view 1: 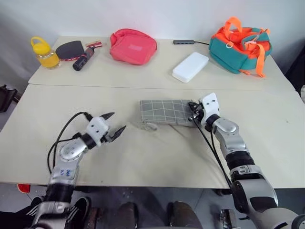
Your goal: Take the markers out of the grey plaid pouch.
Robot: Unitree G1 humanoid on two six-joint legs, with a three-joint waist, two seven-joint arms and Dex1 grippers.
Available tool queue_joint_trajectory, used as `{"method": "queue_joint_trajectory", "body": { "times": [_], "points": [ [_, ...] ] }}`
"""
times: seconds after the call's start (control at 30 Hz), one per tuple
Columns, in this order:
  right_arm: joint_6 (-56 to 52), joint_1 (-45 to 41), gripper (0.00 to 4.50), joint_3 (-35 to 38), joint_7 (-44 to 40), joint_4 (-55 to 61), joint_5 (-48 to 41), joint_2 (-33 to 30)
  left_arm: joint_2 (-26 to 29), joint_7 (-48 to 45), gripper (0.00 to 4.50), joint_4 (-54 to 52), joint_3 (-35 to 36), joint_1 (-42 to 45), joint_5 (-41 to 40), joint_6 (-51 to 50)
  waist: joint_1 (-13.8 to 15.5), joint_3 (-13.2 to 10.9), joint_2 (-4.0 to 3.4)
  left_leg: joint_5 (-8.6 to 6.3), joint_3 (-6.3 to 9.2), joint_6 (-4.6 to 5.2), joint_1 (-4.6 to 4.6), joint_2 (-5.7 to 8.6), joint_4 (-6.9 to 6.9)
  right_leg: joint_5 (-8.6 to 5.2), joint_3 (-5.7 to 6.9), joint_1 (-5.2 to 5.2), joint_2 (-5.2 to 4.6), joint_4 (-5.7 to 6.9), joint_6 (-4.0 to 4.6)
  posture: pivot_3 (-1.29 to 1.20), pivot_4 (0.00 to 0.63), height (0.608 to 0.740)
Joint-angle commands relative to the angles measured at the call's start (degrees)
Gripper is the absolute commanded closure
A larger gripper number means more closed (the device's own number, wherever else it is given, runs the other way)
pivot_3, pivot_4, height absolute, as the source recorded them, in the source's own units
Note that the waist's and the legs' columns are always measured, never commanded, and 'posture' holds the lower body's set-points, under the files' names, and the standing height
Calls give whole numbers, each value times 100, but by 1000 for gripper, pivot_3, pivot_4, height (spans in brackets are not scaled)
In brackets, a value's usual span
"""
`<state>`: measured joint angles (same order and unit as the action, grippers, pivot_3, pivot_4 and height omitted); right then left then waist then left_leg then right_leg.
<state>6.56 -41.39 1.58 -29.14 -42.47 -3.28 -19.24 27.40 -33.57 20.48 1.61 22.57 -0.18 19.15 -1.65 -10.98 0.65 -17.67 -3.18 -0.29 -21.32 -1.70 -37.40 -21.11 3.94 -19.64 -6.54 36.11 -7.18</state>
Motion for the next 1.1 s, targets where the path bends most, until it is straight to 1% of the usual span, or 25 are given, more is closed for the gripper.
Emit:
{"method": "queue_joint_trajectory", "body": {
  "times": [0.03, 0.3, 0.4, 0.5, 0.7, 0.8, 0.83, 0.93, 1.03, 1.1],
  "points": [
    [37, 166, 4474, -71, -130, 129, 10, 44, -101, 123, 841, 802, -355, 610, 448, 811, 0, 1, 2, 1, 0, 0, 0, 1, -1, 1, 1, 0, 1, 3, -1, 0, 150, 740],
    [-74, 379, 4474, -6, -167, 510, -43, -32, -351, -74, 841, 2049, -937, 1573, 761, 1936, -5, 3, 4, 1, -2, -1, -1, 1, 8, 2, 16, -12, 2, 13, -3, 0, 150, 740],
    [-120, 455, 4474, 25, -132, 629, -51, -54, -424, -162, 841, 2375, -1017, 1807, 738, 2172, 4, 3, 5, 1, -1, 0, -2, 5, 0, 2, 21, -10, 1, 17, -4, 0, 150, 740],
    [-167, 556, 4500, 30, -113, 768, -58, -51, -452, -356, 1457, 2590, -1030, 1902, 630, 2299, 4, 3, 5, 2, -1, 0, -2, 6, -6, 2, 22, -9, 0, 26, -4, 0, 150, 740],
    [-254, 667, 4500, 46, -109, 941, -68, -65, -491, -423, 3421, 2684, -1062, 1944, 638, 2449, 4, 3, 5, 2, 2, 1, -2, 5, -21, 2, 22, -8, 0, 39, -4, 0, 150, 740],
    [-274, 653, 4500, 63, -111, 963, -66, -85, -525, -526, 4317, 2692, -1057, 1925, 559, 2366, 4, 3, 5, 1, 2, 1, -2, 5, -27, 2, 21, -7, -1, 42, -4, 0, 150, 740],
    [-277, 648, 4500, 66, -112, 967, -65, -92, -532, -560, 4454, 2684, -1060, 1916, 537, 2349, 4, 3, 5, 1, 2, 1, -2, 5, -27, 2, 21, -7, -1, 42, -4, 0, 150, 740],
    [-264, 618, 4500, 71, -123, 1019, -57, -129, -567, -613, 4454, 2511, -1050, 1818, 452, 2265, 3, 3, 5, 1, 2, 1, -2, 5, -27, 2, 21, -7, -1, 43, -4, 0, 150, 740],
    [-326, 643, 4500, 134, -435, 1270, -295, -178, -614, -614, 4454, 2213, -1004, 1714, 332, 2061, 5, 3, 4, 1, 2, 1, -3, 5, -28, 2, 21, -7, -2, 42, -4, 0, 150, 740],
    [-321, 714, 4107, 123, -757, 1630, -437, -273, -627, -571, 4500, 1939, -1003, 1622, 317, 1915, 13, 2, 4, 1, 4, 1, -7, 5, -28, 2, 23, -9, -2, 42, -4, 0, 150, 740]
  ]
}}
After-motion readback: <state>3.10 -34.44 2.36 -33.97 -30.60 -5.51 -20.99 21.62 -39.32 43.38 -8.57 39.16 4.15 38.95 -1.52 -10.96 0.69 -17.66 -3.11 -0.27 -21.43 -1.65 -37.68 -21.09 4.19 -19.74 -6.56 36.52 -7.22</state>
